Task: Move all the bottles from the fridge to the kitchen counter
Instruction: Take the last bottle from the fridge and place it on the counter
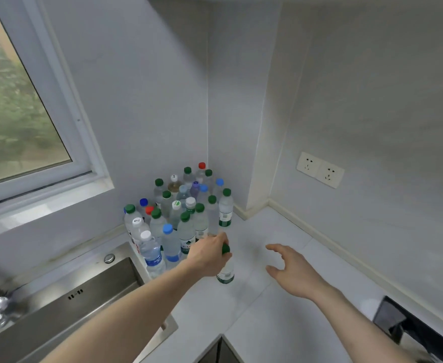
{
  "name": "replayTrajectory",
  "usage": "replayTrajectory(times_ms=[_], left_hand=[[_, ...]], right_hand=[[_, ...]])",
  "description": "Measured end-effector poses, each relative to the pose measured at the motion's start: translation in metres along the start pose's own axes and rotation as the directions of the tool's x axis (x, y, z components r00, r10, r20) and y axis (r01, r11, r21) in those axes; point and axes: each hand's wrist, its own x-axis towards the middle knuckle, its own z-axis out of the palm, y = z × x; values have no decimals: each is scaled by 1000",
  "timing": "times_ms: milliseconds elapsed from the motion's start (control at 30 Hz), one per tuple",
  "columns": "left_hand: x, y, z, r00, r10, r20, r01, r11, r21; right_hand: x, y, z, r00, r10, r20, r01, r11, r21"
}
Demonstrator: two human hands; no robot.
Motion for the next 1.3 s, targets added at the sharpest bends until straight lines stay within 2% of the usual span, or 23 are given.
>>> replayTrajectory(times_ms=[300, 567, 767, 1033, 1300], left_hand=[[46, -26, 19, 998, 4, 64, -7, 999, 44], [54, -49, 12, 994, 10, 105, -6, 999, -42], [38, -98, -19, 995, -98, 16, 98, 995, -4], [37, -140, -66, 975, -169, -146, 176, 984, 32], [49, -153, -77, 958, -215, -190, 226, 974, 36]], right_hand=[[87, -15, 33, 992, 23, 128, -17, 998, -52], [139, -26, 77, 984, -9, 180, 21, 998, -61], [155, -28, 86, 996, -66, 65, 76, 984, -164], [218, -18, 32, 993, 35, -114, -49, 991, -127], [300, -22, -2, 978, 62, -199, -94, 983, -158]])
